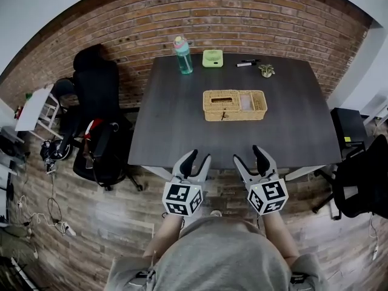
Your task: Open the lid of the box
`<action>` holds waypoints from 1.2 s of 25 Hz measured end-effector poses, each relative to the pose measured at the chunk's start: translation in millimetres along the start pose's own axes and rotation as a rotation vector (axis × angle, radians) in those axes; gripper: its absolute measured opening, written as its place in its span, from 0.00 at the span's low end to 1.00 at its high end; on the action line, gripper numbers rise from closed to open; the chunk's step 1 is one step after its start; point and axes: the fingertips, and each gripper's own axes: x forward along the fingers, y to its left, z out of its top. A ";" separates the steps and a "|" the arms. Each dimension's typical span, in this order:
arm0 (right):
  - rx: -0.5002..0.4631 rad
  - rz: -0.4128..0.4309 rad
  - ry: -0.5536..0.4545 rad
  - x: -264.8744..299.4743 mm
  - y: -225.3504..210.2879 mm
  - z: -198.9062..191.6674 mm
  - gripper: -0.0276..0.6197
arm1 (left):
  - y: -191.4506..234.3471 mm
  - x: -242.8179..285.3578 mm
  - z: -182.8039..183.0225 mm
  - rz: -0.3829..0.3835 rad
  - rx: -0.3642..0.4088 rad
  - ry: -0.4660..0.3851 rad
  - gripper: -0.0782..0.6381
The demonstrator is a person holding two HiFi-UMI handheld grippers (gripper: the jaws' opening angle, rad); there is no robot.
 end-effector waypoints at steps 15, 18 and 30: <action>-0.013 -0.029 0.038 37.5 -22.3 -10.0 0.47 | 28.4 25.5 -7.0 0.004 -0.036 0.019 0.35; -0.018 -0.027 0.047 49.7 -32.3 -12.2 0.47 | 35.6 33.3 -8.6 0.019 -0.042 0.025 0.35; -0.074 -0.013 0.114 119.2 -86.0 -30.4 0.47 | 71.9 90.5 -12.5 0.068 -0.055 0.052 0.35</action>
